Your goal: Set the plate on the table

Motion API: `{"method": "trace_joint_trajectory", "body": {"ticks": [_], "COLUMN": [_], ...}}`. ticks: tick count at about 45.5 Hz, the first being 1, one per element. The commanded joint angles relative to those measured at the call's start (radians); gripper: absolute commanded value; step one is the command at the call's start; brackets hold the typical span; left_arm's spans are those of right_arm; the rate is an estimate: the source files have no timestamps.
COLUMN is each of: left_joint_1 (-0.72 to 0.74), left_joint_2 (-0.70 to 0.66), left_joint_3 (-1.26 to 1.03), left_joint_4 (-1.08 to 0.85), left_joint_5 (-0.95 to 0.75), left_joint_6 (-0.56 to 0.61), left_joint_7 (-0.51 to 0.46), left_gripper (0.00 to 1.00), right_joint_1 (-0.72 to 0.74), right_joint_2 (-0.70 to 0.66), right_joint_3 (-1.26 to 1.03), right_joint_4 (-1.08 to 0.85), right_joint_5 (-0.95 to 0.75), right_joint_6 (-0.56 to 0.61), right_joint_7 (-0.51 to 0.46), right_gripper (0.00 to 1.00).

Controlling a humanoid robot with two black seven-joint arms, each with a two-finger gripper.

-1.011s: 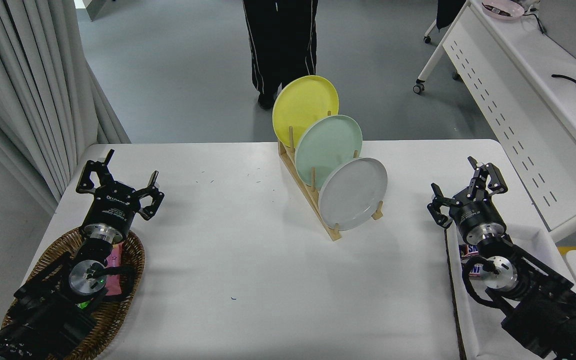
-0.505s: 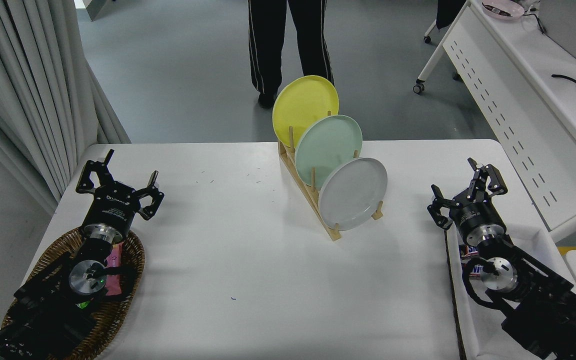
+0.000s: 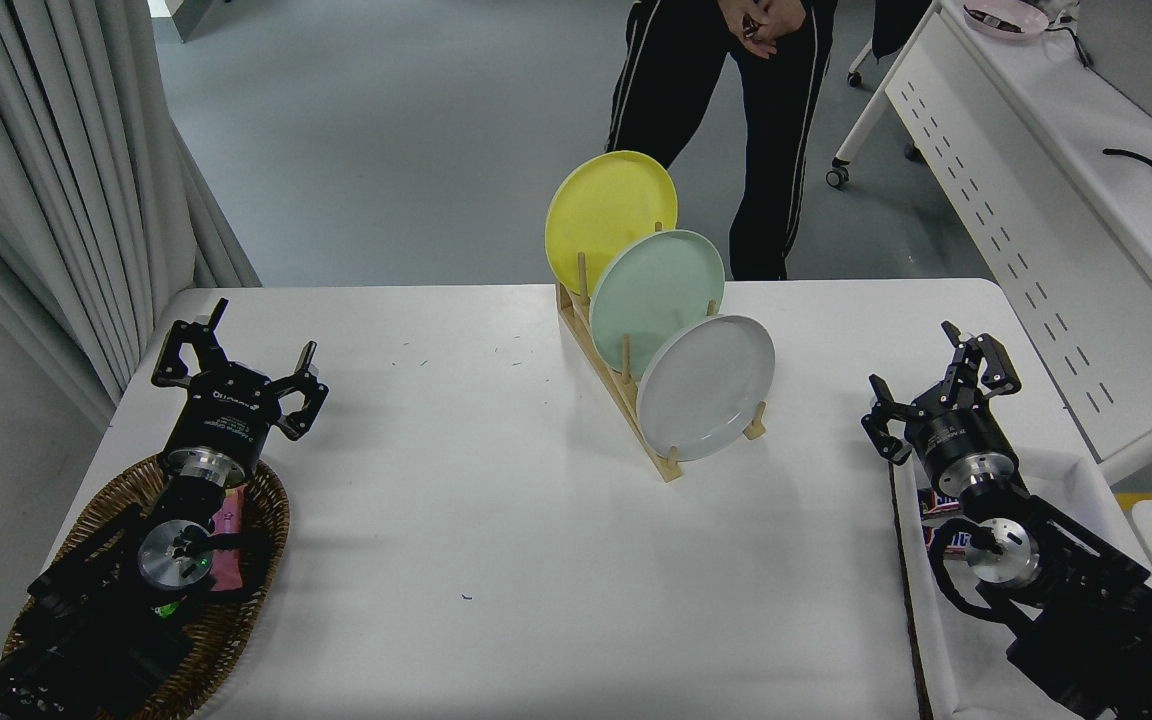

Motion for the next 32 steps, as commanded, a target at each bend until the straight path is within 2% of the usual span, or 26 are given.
{"method": "trace_joint_trajectory", "body": {"ticks": [1, 9, 20, 32], "left_joint_1": [0.0, 0.0, 0.0, 0.0], "left_joint_2": [0.0, 0.0, 0.0, 0.0], "left_joint_3": [0.0, 0.0, 0.0, 0.0], "left_joint_4": [0.0, 0.0, 0.0, 0.0], "left_joint_5": [0.0, 0.0, 0.0, 0.0], "left_joint_6": [0.0, 0.0, 0.0, 0.0], "left_joint_7": [0.0, 0.0, 0.0, 0.0], "left_gripper": [1.0, 1.0, 1.0, 1.0], "right_joint_1": [0.016, 0.039, 0.123, 0.18], "right_joint_2": [-0.003, -0.028, -0.1, -0.114], "right_joint_3": [-0.001, -0.023, -0.251, -0.283], "right_joint_4": [-0.007, 0.001, 0.012, 0.024], "right_joint_5": [-0.001, -0.007, 0.004, 0.001], "right_joint_6": [0.002, -0.001, -0.01, -0.008], "right_joint_7": [-0.001, -0.001, -0.004, -0.007], "right_gripper": [1.0, 1.0, 1.0, 1.0]}}
